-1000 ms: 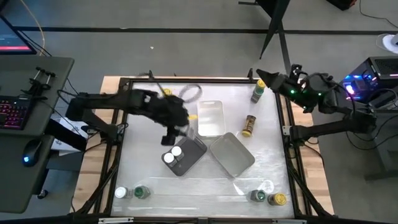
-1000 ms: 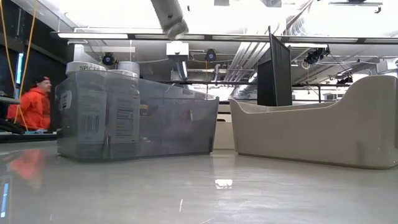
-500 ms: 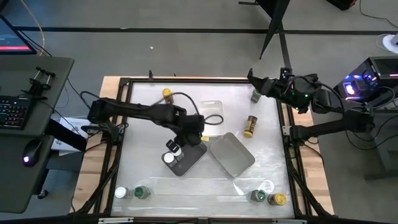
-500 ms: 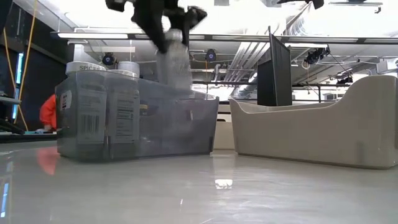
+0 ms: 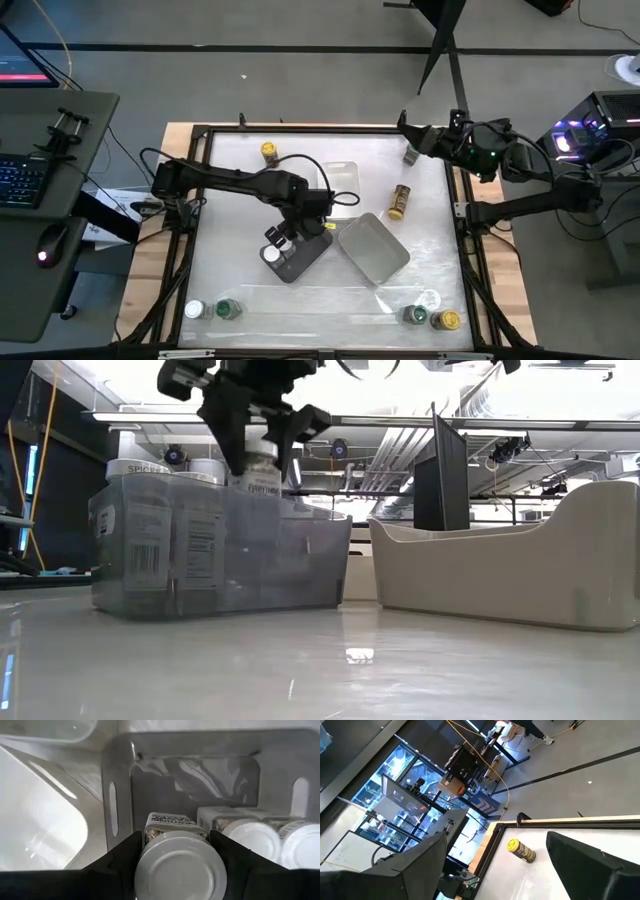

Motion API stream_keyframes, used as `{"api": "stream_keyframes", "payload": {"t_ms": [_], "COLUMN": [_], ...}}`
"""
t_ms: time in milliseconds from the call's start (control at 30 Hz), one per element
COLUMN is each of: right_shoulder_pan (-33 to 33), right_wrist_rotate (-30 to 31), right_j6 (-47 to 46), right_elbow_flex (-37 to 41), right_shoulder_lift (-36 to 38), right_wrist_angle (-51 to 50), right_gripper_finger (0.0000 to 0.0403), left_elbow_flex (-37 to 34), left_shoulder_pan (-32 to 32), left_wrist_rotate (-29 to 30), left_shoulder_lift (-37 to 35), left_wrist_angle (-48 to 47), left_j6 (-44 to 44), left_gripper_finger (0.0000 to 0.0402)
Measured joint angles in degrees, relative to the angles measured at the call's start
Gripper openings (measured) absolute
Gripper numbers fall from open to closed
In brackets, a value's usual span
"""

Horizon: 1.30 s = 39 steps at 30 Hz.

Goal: Sort spices by type
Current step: Put the white seasoning bottle into the black bin, then put the yellow seasoning bottle into the white bin

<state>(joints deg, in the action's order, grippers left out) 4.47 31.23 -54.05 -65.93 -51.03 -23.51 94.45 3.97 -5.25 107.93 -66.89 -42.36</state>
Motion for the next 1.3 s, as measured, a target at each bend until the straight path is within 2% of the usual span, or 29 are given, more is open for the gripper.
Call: {"api": "stream_keyframes", "payload": {"t_ms": [267,433,533,833,1067,1200,1300], "right_shoulder_pan": [0.00,0.00,0.00,0.00,0.00,0.52,3.74], "right_wrist_rotate": [-0.05,-0.19,-0.22,-0.20,-0.20,0.27,0.86], "right_j6": [-0.01,-0.06,-0.06,-0.01,-0.09,-6.26,-12.01], "right_elbow_flex": [0.00,0.00,0.00,0.00,0.00,-0.02,-0.02], "right_shoulder_lift": [0.00,0.00,0.00,0.00,0.00,0.00,-0.68], "right_wrist_angle": [-0.67,-0.67,-0.67,-0.71,-0.77,-6.22,-16.12], "right_gripper_finger": [0.0338,0.0338,0.0338,0.0338,0.0338,0.0338,0.0338], "left_elbow_flex": [-0.02,0.00,0.04,0.07,4.23,6.12,5.76], "left_shoulder_pan": [0.20,0.20,0.17,0.17,-0.57,-2.96,-6.76], "left_wrist_rotate": [0.00,0.02,0.14,0.39,0.83,0.83,-1.16], "left_shoulder_lift": [3.26,3.12,3.11,2.80,1.06,-2.72,-8.50], "left_wrist_angle": [-0.40,0.59,0.58,0.22,-3.03,-7.33,-5.67], "left_j6": [0.27,0.73,1.71,2.24,3.15,6.91,12.01], "left_gripper_finger": [0.0173,0.0228,0.0246,0.0253,0.0254,0.0254,0.0252]}}
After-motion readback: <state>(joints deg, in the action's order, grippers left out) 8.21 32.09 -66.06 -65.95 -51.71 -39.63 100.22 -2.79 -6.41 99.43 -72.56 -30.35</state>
